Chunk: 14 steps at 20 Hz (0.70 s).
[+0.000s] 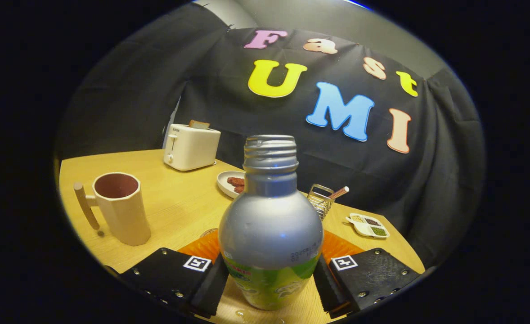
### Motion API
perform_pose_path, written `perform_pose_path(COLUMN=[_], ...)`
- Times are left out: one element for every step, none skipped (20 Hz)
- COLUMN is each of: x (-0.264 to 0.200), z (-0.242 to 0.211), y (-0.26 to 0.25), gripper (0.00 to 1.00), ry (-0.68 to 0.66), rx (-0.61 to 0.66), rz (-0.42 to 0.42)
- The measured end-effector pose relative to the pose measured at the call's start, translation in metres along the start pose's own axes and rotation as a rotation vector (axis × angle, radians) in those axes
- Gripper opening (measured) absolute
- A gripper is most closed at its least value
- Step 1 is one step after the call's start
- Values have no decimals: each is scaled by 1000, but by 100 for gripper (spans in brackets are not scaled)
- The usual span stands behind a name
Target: Take the bottle from table, then pour the juice into the cup, finally place the bottle on the coaster
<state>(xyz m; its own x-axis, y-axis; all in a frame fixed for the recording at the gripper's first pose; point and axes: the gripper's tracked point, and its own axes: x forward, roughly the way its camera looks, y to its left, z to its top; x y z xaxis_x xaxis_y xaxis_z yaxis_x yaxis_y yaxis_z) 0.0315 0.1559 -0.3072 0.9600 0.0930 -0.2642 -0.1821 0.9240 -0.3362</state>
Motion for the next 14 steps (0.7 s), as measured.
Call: perform_pose_path(x=[1,2,3,6,8,10,13,17,19,21,23,22,21,21], z=[7,12,17,20,25,27,29,30,31,31,33,33,32,30], y=[5,12,18,24,30,36,42,47,52,57,60,60,60,60], gripper=[83,83,83,82,82,82,82,83,82,82,82,82,83,82], ry=[-7,-16,-24,-30,-36,-38,-37,-36,-35,-32,-29,-27,-26,-25], rx=[-37,-76,-115,-156,-198,-241,-278,-307,-335,-368,-406,-443,-479,-513], rz=[1,0,-3,0,2,2,6,14,21,27,27,24,22,22])
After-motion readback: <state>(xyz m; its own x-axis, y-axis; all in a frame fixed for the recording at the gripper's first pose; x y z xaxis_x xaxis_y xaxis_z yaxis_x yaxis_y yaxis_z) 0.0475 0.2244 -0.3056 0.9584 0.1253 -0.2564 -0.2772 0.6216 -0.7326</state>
